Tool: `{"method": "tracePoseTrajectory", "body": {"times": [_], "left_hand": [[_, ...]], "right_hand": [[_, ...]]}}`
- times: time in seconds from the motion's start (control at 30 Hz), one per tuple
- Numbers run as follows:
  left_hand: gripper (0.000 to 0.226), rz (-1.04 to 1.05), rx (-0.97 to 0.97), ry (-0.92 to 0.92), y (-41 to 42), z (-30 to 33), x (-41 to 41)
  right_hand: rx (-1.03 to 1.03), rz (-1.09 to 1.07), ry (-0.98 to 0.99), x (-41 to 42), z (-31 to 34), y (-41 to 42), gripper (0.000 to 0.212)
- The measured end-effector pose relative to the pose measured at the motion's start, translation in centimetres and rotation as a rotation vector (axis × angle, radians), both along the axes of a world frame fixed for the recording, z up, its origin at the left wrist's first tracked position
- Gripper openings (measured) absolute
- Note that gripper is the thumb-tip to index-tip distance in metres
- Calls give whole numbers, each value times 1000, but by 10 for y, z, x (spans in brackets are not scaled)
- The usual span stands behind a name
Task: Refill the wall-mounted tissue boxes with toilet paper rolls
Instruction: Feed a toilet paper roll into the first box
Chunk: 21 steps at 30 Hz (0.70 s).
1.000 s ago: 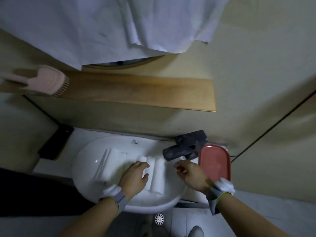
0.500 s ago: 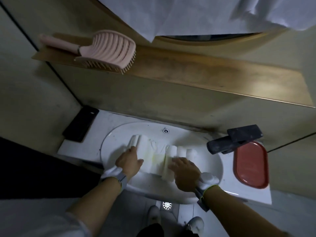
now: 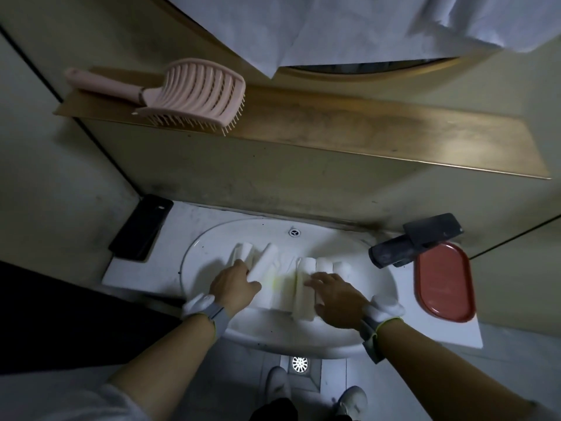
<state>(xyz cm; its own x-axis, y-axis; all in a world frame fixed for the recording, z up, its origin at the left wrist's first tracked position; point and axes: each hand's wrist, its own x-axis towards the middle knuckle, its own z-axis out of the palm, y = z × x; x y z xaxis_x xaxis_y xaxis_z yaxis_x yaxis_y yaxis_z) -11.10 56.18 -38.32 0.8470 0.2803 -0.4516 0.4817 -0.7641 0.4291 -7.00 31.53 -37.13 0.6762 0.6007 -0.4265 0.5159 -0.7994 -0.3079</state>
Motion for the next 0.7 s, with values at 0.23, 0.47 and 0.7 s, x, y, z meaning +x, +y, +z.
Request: {"method": "tracePoseTrajectory", "body": {"times": [0.23, 0.47, 0.7], "left_hand": [[27, -348, -220, 68, -25, 33, 0], [23, -442, -448, 7, -155, 56, 14], [34, -516, -564, -226, -308, 93, 27]], "right_hand": [[294, -429, 302, 2, 30, -21, 52], [725, -864, 440, -12, 51, -134, 18], [937, -1040, 198, -27, 85, -284, 14]]}}
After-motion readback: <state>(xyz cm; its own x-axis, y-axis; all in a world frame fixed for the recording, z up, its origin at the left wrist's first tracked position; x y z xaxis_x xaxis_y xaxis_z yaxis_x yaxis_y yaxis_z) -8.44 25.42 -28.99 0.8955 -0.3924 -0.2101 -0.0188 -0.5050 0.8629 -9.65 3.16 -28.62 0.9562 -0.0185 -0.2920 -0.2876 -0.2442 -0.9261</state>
